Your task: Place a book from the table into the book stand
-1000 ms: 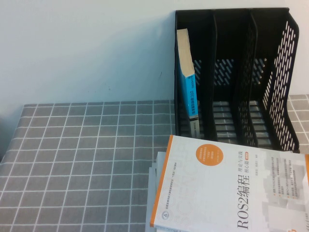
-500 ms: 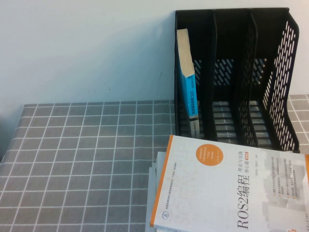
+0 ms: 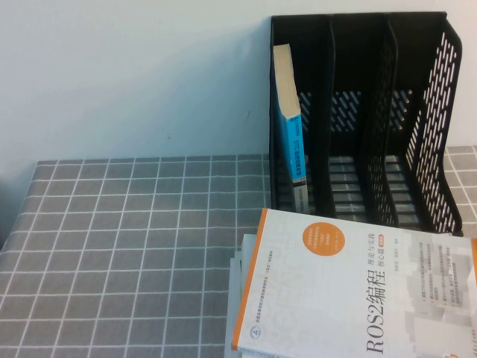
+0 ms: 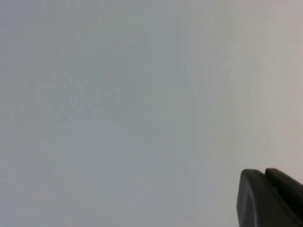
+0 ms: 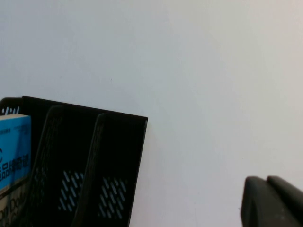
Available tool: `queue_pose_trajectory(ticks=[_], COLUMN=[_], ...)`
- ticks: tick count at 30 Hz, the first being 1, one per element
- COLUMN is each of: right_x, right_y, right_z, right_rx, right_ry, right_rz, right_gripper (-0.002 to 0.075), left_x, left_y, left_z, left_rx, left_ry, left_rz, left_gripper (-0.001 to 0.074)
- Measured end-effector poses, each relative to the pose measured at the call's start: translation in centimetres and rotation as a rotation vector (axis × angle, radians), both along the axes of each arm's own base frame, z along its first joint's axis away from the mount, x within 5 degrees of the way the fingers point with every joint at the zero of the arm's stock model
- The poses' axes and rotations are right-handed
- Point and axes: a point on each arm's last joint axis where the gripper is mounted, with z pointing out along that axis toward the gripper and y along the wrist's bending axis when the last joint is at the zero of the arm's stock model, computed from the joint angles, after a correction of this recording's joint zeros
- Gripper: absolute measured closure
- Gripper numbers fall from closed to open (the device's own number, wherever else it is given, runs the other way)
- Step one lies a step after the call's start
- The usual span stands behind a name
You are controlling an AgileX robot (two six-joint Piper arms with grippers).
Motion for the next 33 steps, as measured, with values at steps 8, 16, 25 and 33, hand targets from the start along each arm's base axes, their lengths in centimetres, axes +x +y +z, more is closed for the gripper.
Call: queue_pose_trajectory(ticks=[8, 16, 25, 33], right_x=[-0.9, -1.4, 4.2, 10.7], right_y=[-0.2, -0.5, 0.3, 1.1], right_z=[3.5, 7.7, 6.7, 2.1], right_rx=[-0.004, 0.091, 0.240, 0.264], right_ry=[0.078, 0.401, 0.843, 1.169], right_rz=[-0.024, -0.048, 0.001, 0.044], right_gripper=[0.0729, 0.0729, 0.0729, 0.0729], left_x=[-0.5, 2.0, 8.2, 11.2], left_y=[-0.5, -1.0, -2.0, -4.4], left_z=[4.4, 8.5, 6.5, 2.9], left_rx=[-0.041, -0.013, -0.206, -0.212], left_ry=[0.279, 0.607, 0.898, 1.230], left_rz=[-0.094, -0.119, -0.206, -0.426], left_gripper=[0.0736, 0.0736, 0.0736, 0.0736])
